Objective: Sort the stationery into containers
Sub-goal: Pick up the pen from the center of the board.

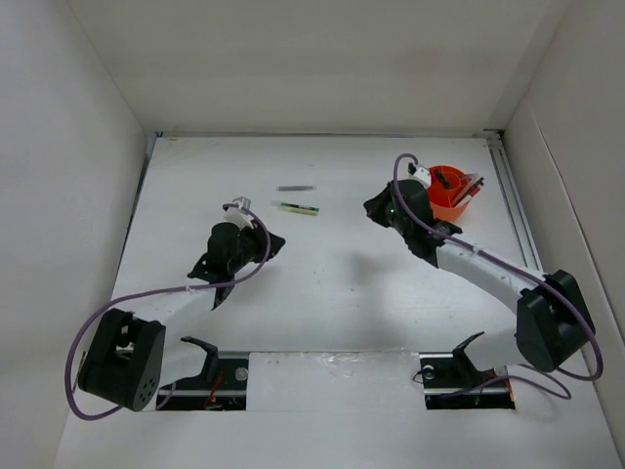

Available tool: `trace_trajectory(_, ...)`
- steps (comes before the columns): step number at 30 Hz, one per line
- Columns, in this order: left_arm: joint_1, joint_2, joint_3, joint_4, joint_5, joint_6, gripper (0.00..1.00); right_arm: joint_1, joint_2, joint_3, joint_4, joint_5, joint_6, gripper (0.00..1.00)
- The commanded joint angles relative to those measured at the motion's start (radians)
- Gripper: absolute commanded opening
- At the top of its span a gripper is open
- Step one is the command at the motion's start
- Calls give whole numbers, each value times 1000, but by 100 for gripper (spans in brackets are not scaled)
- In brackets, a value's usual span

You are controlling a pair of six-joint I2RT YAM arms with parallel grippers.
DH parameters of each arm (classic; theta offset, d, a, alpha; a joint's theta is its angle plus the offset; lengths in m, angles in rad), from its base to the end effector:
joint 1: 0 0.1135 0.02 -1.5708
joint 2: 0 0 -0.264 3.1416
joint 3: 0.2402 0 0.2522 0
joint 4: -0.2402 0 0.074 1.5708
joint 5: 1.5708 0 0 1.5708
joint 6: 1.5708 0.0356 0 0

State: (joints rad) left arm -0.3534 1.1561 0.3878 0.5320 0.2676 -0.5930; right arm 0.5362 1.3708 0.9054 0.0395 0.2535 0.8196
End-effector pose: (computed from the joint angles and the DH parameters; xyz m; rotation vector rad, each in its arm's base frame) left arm 0.2189 -0.0908 0.2027 -0.0268 1.8946 -0.9023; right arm 0.2729 0.1518 0.2711 0.4517 1.9858 0.6189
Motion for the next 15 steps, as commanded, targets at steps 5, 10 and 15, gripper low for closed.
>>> trace_trajectory(5,-6,88,112,-79,-90,12,9,42,79,23,89,-77,-5,0)
trace_trajectory(10,-6,106,152,-115,-158,33,26,42,88,23,99,-86,-5,0)
trace_trajectory(15,-6,116,174,-135,-200,33,31,42,112,13,109,-120,-5,0)
